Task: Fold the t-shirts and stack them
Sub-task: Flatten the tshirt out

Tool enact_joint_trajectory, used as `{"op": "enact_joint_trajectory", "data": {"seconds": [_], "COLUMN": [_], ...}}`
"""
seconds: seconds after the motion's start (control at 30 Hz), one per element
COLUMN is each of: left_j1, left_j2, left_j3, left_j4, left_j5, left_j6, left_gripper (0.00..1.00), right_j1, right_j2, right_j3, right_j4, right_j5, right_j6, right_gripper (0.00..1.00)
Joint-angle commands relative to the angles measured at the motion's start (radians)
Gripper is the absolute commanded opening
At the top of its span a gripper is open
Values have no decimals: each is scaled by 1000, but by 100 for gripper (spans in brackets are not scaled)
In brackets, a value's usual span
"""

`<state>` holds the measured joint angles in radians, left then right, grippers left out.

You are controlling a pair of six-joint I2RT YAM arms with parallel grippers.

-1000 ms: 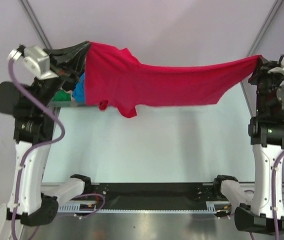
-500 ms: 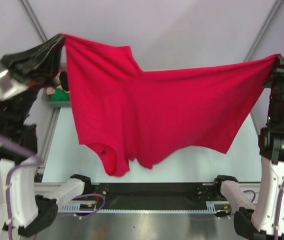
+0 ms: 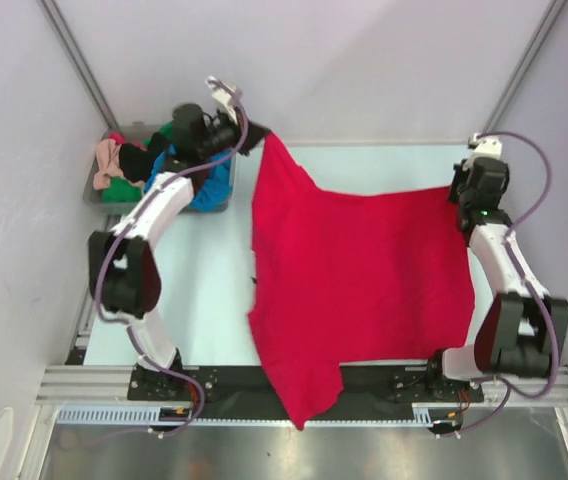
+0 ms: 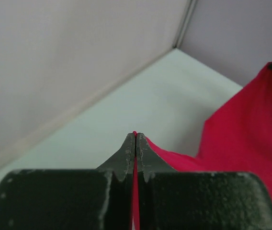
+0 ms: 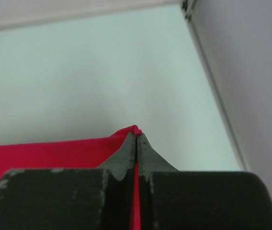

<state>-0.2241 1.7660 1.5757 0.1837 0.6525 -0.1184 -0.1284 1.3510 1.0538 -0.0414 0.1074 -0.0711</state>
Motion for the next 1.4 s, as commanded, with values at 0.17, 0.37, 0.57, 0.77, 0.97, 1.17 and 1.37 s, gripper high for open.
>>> {"op": "enact_joint_trajectory", "data": {"seconds": [0.17, 0.37, 0.57, 0.77, 0.97, 1.17, 1.37], "left_j1": [3, -3, -4, -3, -3, -3, -3], "left_j2": [366, 526, 536, 535, 540, 558, 547], "left_j3": [58, 208, 274, 294, 320, 353, 353], "left_j4": [327, 262, 177, 129, 96, 76, 30], "left_j5": [107, 29, -8, -39, -33, -30, -37], "left_j6": [-165, -137, -58, -10, -7, -9, 25], "left_gripper": [2, 0, 0, 0, 0, 0, 0], "right_j1": [-7, -20, -25, -45, -53, -59, -68], "right_j2": [416, 655, 711, 744, 781, 798, 792], "right_j3": [67, 296, 357, 383, 449, 474, 468], "right_j4": [347, 283, 342, 376, 339, 313, 304], "right_j5": [8, -6, 17, 17, 17, 20, 34], "right_j6": [21, 7, -6, 22, 48, 53, 67], "right_gripper": [0, 0, 0, 0, 0, 0, 0]}}
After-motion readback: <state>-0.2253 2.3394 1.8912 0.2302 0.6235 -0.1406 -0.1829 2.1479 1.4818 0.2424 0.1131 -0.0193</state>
